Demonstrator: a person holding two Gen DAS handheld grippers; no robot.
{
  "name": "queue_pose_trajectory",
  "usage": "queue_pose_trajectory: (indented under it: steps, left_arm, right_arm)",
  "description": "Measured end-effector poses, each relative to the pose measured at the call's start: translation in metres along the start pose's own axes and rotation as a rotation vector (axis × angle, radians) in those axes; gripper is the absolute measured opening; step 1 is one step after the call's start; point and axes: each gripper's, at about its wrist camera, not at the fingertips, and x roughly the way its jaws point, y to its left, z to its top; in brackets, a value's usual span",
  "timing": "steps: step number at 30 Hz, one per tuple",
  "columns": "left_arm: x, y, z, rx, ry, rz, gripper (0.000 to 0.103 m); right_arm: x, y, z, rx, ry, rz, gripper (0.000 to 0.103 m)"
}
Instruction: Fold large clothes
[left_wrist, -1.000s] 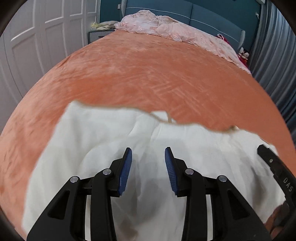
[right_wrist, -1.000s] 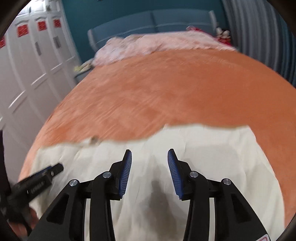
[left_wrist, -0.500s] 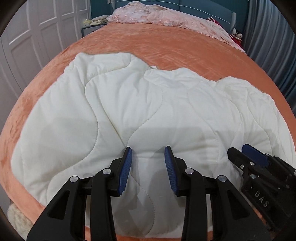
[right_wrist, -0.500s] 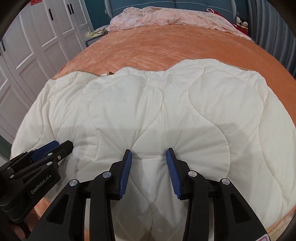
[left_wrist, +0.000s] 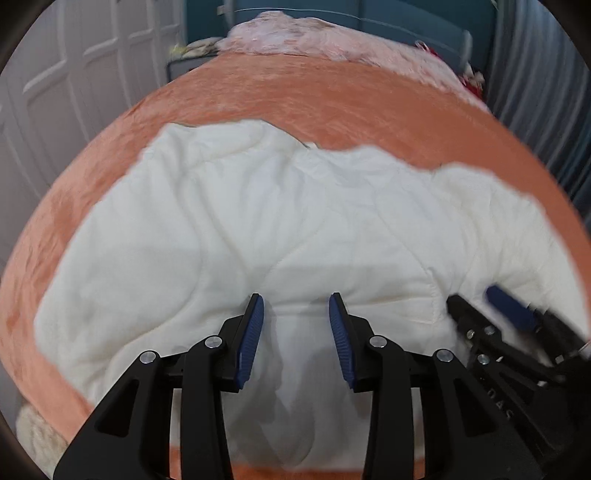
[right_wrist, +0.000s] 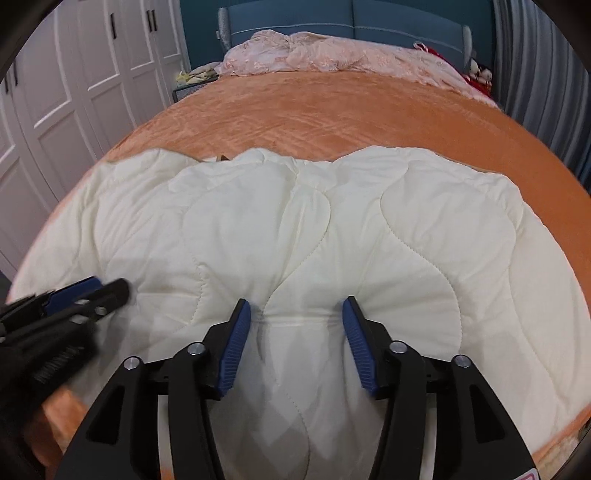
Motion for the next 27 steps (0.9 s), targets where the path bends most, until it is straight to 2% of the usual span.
queue_pose_trajectory:
  steps: [3,5,6,7,9,11,12,14,15,16,18,22,27]
  left_arm:
    - [-0.026,0.031,0.002,-0.078,-0.034,0.006,0.036]
    - [-0.038,0.060,0.000,-0.140,-0.028,0.037,0.038]
    - [-0.042,0.074,-0.003,-0.178,-0.022,0.043,0.043]
    - [-0.046,0.096,-0.008,-0.239,-0.009,0.036,0.049]
    - [-0.048,0.120,-0.013,-0.308,0.008,-0.005,0.050]
    - [-0.049,0.138,-0.021,-0.356,0.027,-0.021,0.050]
    - [-0.051,0.141,-0.023,-0.367,0.029,-0.019,0.050]
    - [-0.059,0.146,-0.027,-0.403,0.013,0.003,0.061]
    - [-0.063,0.147,-0.029,-0.415,0.000,0.025,0.072]
    - [-0.067,0.151,-0.030,-0.430,-0.020,0.042,0.076]
    - [-0.062,0.155,-0.033,-0.446,0.001,0.024,0.081]
    - [-0.036,0.160,-0.039,-0.492,0.075,-0.038,0.081]
    - [-0.018,0.157,-0.041,-0.528,0.090,-0.115,0.081]
  right_arm:
    - [-0.010,0.001,0.005,0.039,0.033,0.019,0.052]
    - [-0.018,0.005,0.005,0.039,0.040,0.021,0.052]
    - [-0.022,0.008,0.004,0.034,0.045,0.021,0.052]
    - [-0.026,0.013,0.004,0.026,0.051,0.017,0.052]
    - [-0.032,0.021,0.003,0.014,0.060,0.011,0.052]
    - [-0.034,0.027,0.002,0.006,0.075,0.010,0.061]
    - [-0.036,0.030,0.000,0.007,0.084,0.007,0.063]
    - [-0.039,0.035,-0.003,0.003,0.094,0.007,0.070]
    - [-0.040,0.039,-0.005,-0.008,0.101,0.006,0.071]
    - [-0.040,0.042,-0.007,-0.020,0.104,0.005,0.071]
    - [-0.038,0.047,-0.011,-0.043,0.114,-0.011,0.071]
    - [-0.032,0.051,-0.017,-0.042,0.132,-0.015,0.071]
    - [-0.031,0.053,-0.019,-0.051,0.134,-0.019,0.072]
